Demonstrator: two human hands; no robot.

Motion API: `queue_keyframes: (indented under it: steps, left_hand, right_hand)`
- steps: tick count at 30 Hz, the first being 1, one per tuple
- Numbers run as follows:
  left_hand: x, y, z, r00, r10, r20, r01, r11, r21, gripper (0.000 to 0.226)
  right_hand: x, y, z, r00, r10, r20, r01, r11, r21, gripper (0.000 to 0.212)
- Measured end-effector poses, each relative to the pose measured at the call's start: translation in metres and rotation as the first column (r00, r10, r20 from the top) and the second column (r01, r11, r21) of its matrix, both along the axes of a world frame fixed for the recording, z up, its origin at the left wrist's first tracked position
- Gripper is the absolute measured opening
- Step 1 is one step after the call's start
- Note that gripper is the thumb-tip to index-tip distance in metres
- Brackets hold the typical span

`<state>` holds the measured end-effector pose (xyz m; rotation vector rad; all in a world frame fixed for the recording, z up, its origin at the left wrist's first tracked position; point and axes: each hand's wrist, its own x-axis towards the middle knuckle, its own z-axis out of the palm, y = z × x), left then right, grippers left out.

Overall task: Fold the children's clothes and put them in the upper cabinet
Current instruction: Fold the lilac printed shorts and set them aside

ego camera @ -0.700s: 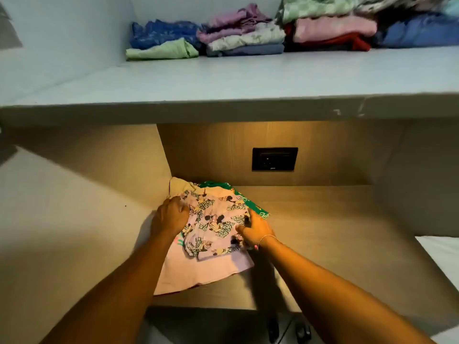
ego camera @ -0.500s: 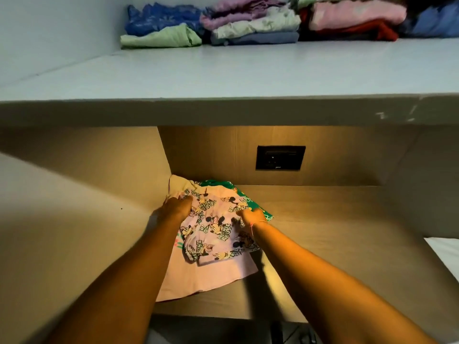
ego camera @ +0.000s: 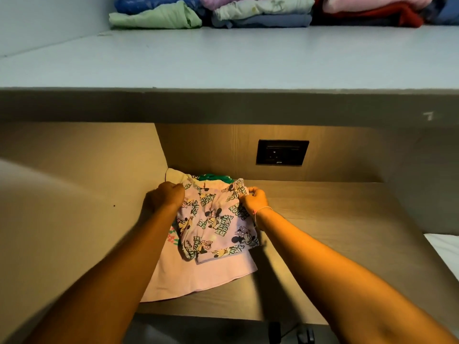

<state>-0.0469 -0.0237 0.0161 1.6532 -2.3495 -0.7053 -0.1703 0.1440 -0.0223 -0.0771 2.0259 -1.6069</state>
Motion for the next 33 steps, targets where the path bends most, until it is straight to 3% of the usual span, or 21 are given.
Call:
queue_keyframes:
  steps: [2, 5, 8, 12, 15, 17, 18, 20, 22, 24, 25, 27, 29, 31, 33]
  left_hand:
    - [0.001, 0.002, 0.003, 0.981, 0.021, -0.193, -0.022, 1.0, 0.0, 0.032]
    - [-0.002, 0.01, 0.012, 0.875, 0.042, -0.483, 0.007, 0.995, 0.099, 0.018]
    - [-0.016, 0.03, 0.032, 0.855, -0.106, -0.507, 0.118, 0.993, -0.008, 0.016]
    - [-0.084, 0.086, 0.065, 0.712, -0.362, -0.601, 0.417, 0.907, -0.053, 0.022]
    - [-0.142, 0.145, 0.064, 0.679, -0.552, -0.483, 0.594, 0.8, -0.079, 0.022]
    - [-0.167, 0.188, 0.048, 0.632, -0.664, -0.399, 0.707, 0.705, -0.053, 0.023]
    - [-0.173, 0.206, 0.036, 0.594, -0.74, -0.317, 0.767, 0.64, -0.057, 0.028]
    - [-0.174, 0.239, 0.009, 0.462, -0.887, 0.006, 0.876, 0.455, -0.162, 0.039]
    - [-0.158, 0.262, -0.019, 0.372, -0.881, 0.293, 0.897, 0.261, -0.356, 0.043]
    - [-0.128, 0.278, -0.039, 0.321, -0.888, 0.328, 0.888, 0.163, -0.43, 0.047]
    - [-0.109, 0.284, -0.049, 0.258, -0.915, 0.311, 0.909, 0.12, -0.4, 0.045]
    - [-0.067, 0.287, -0.068, 0.09, -0.969, 0.228, 0.954, 0.019, -0.298, 0.033]
    - [-0.027, 0.281, -0.08, 0.021, -0.985, 0.173, 0.977, -0.017, -0.214, 0.039]
    - [0.0, 0.273, -0.091, 0.02, -0.983, 0.185, 0.991, -0.005, -0.134, 0.055]
    - [0.012, 0.271, -0.095, 0.028, -0.984, 0.178, 0.993, 0.007, -0.117, 0.06]
  right_hand:
    - [0.002, 0.014, 0.009, 0.998, -0.002, 0.063, 0.009, 0.994, -0.11, 0.021]
    - [0.005, 0.044, 0.025, 0.988, 0.006, 0.156, 0.034, 0.967, -0.254, 0.029]
    - [0.007, 0.091, 0.04, 0.975, -0.046, 0.22, 0.134, 0.904, -0.406, 0.028]
    - [0.007, 0.169, 0.041, 0.908, -0.198, 0.368, 0.382, 0.752, -0.537, 0.032]
    - [0.018, 0.222, 0.028, 0.798, -0.379, 0.468, 0.585, 0.672, -0.453, 0.031]
    - [0.031, 0.255, 0.012, 0.741, -0.465, 0.484, 0.649, 0.683, -0.337, 0.029]
    - [0.039, 0.27, 0.004, 0.732, -0.474, 0.49, 0.643, 0.719, -0.265, 0.028]
    - [0.051, 0.305, -0.011, 0.746, -0.471, 0.472, 0.584, 0.803, -0.122, 0.022]
    - [0.06, 0.339, -0.021, 0.795, -0.478, 0.374, 0.527, 0.849, -0.035, 0.019]
    - [0.063, 0.368, -0.03, 0.846, -0.516, 0.137, 0.518, 0.855, 0.025, 0.022]
    - [0.064, 0.38, -0.033, 0.869, -0.492, -0.048, 0.495, 0.865, 0.079, 0.026]
    - [0.058, 0.401, -0.036, 0.873, -0.254, -0.415, 0.362, 0.91, 0.203, 0.034]
    - [0.044, 0.413, -0.038, 0.757, 0.118, -0.643, 0.187, 0.903, 0.387, 0.041]
    - [0.024, 0.415, -0.042, 0.638, 0.472, -0.608, 0.038, 0.77, 0.637, 0.045]
    - [0.008, 0.415, -0.051, 0.583, 0.651, -0.486, -0.035, 0.618, 0.785, 0.042]
